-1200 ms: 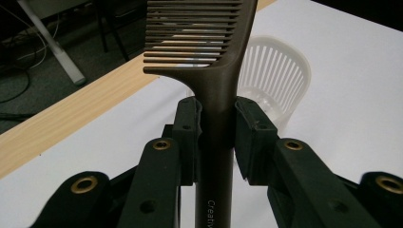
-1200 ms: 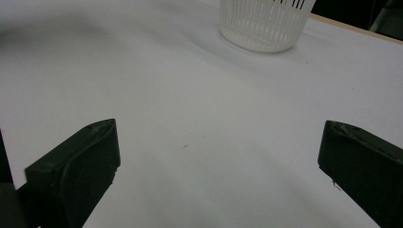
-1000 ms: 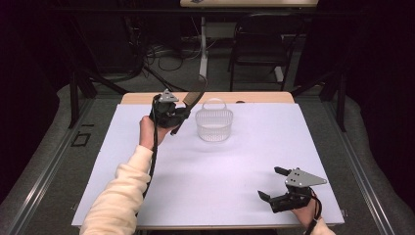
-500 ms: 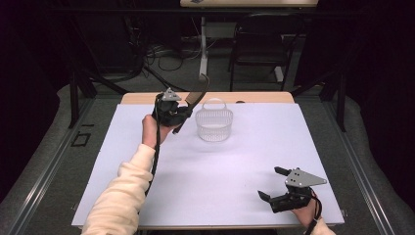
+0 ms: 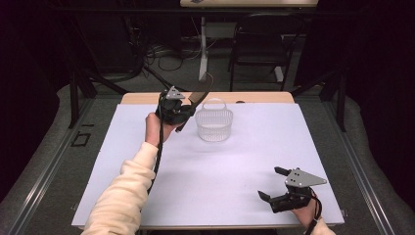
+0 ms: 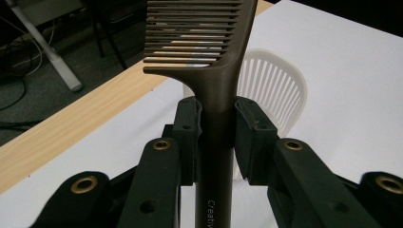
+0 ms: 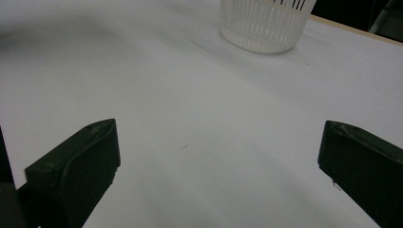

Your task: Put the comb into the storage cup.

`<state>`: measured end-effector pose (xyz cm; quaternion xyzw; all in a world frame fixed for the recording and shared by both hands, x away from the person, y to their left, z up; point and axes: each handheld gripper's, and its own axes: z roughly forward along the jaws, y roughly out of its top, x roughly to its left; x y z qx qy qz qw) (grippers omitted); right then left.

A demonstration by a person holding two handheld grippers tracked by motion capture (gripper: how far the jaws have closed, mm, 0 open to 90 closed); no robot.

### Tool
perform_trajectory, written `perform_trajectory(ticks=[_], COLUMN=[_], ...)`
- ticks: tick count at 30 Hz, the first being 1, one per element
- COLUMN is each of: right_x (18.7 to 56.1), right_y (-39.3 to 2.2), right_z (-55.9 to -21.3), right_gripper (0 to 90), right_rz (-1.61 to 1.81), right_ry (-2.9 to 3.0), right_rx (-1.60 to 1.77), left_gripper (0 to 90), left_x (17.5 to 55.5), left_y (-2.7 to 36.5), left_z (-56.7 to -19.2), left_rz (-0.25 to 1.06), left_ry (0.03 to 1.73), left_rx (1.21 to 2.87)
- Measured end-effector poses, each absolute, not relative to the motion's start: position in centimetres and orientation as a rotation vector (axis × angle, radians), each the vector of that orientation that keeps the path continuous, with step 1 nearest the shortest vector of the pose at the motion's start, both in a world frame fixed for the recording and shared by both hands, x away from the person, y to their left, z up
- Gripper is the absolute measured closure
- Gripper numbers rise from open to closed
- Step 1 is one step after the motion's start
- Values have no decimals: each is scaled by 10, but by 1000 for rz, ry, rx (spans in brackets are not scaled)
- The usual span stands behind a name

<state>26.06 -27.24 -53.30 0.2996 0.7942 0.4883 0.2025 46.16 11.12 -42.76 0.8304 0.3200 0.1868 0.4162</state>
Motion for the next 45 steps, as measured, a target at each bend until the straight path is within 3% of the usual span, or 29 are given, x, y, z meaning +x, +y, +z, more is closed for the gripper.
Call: perform_trajectory(ticks=[45], right_x=[261], right_y=[-273], right_z=[-533], right_gripper=[0], right_rz=[1365], right_ry=[2216], right_rx=[836], left_gripper=[720], left_x=[469], left_y=[87], left_z=[-424], left_rz=[517], left_ry=[769], left_rx=[2042])
